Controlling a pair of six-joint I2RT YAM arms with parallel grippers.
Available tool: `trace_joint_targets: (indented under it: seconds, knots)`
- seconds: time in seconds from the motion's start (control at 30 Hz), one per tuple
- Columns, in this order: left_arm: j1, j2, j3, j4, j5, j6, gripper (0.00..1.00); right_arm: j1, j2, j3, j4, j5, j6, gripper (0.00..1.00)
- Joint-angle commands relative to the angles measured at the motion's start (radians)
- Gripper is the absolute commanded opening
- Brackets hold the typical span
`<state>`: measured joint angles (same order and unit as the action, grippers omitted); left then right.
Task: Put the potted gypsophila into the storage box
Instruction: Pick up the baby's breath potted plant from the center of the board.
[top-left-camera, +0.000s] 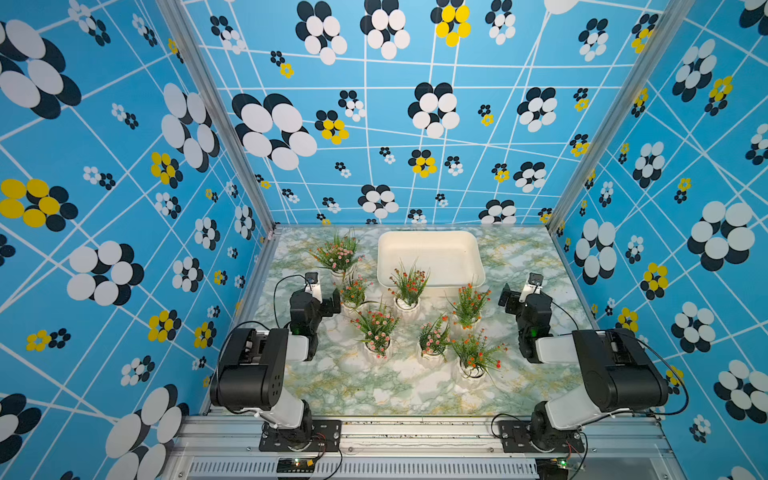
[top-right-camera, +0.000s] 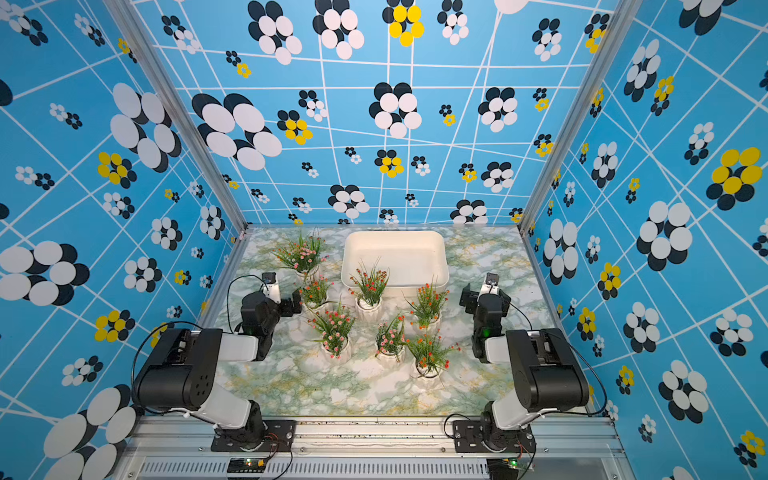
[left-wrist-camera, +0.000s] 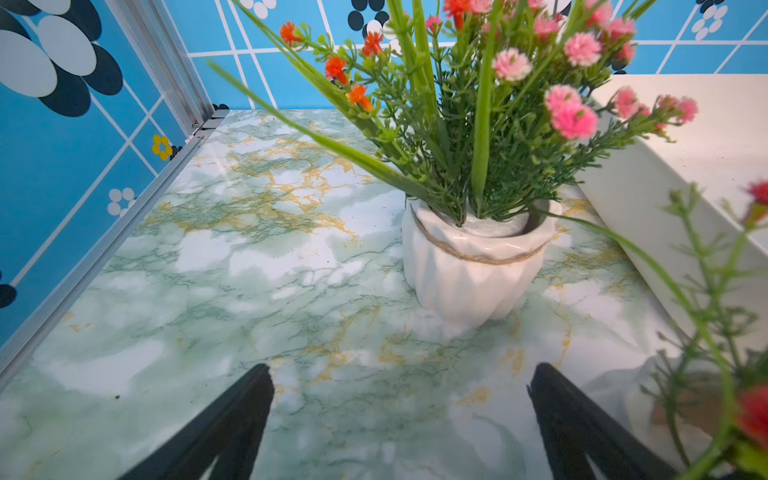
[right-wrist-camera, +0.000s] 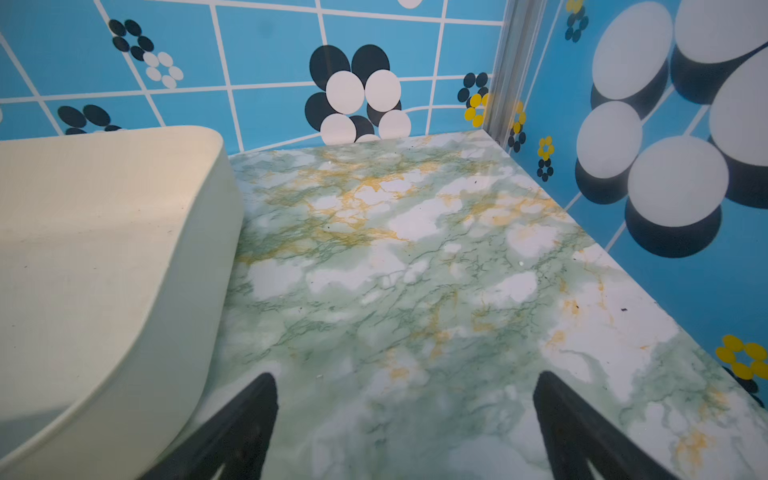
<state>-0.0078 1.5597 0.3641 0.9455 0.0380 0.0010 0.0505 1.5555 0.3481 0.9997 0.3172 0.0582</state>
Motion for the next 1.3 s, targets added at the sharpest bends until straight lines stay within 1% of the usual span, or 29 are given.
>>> trace_joint_targets:
  seconds: [0.0, 0.7, 0.8, 0.9, 1.03, 1.13, 1.27]
  knots:
    - [0.003, -0.004, 0.017, -0.010, 0.016, 0.002, 0.99, 0.004, 0.007, 0.011, -0.015, 0.017, -0.012, 0.99]
    - [0.006, -0.004, 0.016, -0.009, 0.016, -0.001, 0.99, 0.001, 0.008, 0.010, -0.016, 0.014, -0.008, 0.99]
    - [0.016, -0.004, 0.013, -0.001, 0.014, -0.014, 0.99, 0.002, 0.008, -0.001, 0.006, 0.052, 0.007, 0.99]
    - [0.015, -0.005, 0.012, 0.000, 0.016, -0.015, 0.99, 0.000, 0.007, -0.002, 0.006, 0.053, 0.009, 0.99]
    - [0.016, -0.004, 0.011, 0.000, 0.016, -0.016, 0.99, 0.000, 0.007, -0.001, 0.005, 0.051, 0.007, 0.99]
    - [0.018, -0.004, 0.010, 0.003, 0.023, -0.017, 1.00, 0.000, 0.008, -0.001, 0.005, 0.019, -0.006, 0.99]
    - [0.025, -0.019, 0.000, 0.010, -0.024, -0.043, 0.99, -0.001, 0.008, -0.025, 0.051, 0.019, -0.006, 0.99]
